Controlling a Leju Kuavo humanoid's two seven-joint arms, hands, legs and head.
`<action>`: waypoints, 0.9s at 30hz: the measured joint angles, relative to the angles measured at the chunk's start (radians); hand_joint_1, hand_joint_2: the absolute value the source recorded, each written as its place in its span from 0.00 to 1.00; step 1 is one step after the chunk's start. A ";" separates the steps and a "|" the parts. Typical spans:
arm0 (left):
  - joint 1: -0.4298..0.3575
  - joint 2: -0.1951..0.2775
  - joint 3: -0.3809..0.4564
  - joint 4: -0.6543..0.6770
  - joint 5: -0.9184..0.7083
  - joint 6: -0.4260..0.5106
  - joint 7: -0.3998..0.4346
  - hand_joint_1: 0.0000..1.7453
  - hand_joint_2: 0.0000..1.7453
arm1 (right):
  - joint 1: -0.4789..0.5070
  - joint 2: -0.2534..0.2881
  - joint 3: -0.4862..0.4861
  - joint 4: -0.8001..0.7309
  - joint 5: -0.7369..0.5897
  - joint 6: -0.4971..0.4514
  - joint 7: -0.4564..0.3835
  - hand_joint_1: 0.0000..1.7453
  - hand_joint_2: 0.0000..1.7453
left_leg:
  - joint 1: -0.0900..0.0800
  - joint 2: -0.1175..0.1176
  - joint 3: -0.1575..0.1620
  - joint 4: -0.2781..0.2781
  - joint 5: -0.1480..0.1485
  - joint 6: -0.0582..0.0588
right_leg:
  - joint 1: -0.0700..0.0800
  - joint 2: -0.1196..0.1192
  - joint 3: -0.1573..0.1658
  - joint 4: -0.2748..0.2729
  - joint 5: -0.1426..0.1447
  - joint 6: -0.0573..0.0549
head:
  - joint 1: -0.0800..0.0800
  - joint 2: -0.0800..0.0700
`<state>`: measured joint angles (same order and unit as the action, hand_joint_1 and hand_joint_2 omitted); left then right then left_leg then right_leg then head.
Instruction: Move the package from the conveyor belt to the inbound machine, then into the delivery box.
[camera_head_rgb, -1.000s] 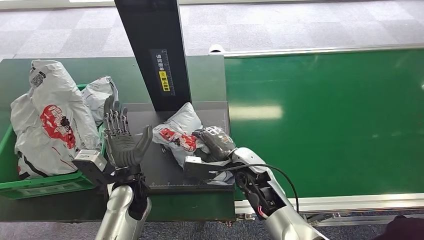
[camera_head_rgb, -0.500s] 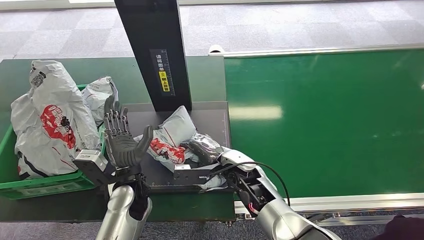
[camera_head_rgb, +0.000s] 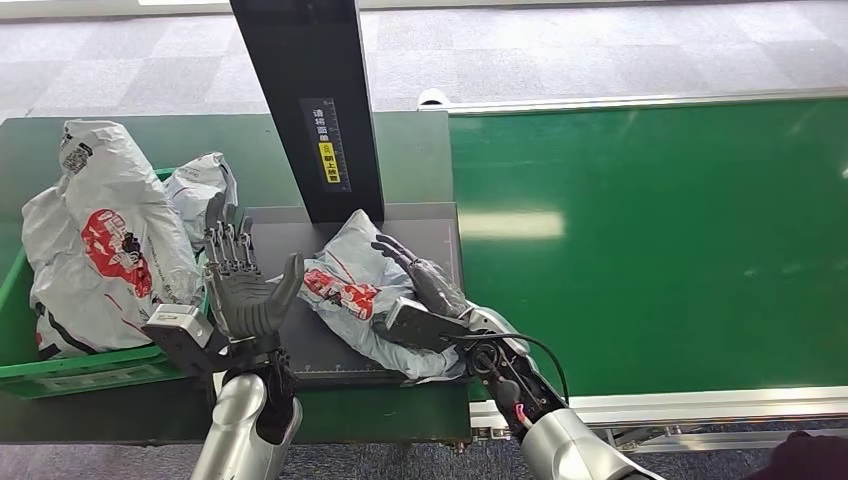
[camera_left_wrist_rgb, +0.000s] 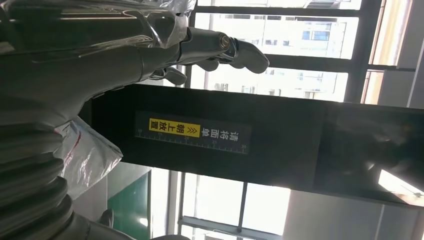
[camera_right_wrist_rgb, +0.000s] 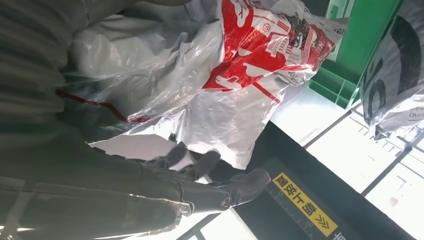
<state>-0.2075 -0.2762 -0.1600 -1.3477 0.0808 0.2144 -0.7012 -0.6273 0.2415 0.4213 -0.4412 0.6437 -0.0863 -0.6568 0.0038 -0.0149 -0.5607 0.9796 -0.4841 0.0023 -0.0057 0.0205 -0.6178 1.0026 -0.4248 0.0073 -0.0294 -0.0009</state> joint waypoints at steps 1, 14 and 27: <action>0.000 0.000 0.000 -0.001 0.000 0.000 0.000 0.00 1.00 | 0.000 0.000 -0.004 0.000 0.000 0.000 0.000 0.00 1.00 | 0.000 0.000 0.000 0.000 0.000 0.000 | 0.000 0.000 0.000 0.000 0.000 0.000 | 0.000 0.000; 0.005 0.000 0.000 -0.002 0.000 -0.001 0.000 0.00 1.00 | 0.023 0.001 -0.068 -0.013 -0.109 0.026 -0.035 0.00 1.00 | 0.000 0.000 0.000 0.000 0.000 0.000 | 0.000 0.000 0.000 0.000 0.000 0.000 | 0.000 0.000; 0.016 0.002 -0.008 -0.002 -0.024 -0.031 0.000 0.00 1.00 | 0.121 0.000 -0.197 -0.119 -0.348 0.107 -0.042 0.00 1.00 | 0.000 0.000 0.000 0.000 0.000 0.000 | 0.000 0.000 0.000 0.000 0.000 0.000 | 0.000 0.000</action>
<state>-0.1916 -0.2747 -0.1684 -1.3500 0.0565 0.1836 -0.7012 -0.5067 0.2420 0.2239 -0.5602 0.2959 0.0206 -0.6989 0.0038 -0.0149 -0.5607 0.9796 -0.4841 0.0023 -0.0057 0.0205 -0.6179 1.0026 -0.4248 0.0073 -0.0295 -0.0010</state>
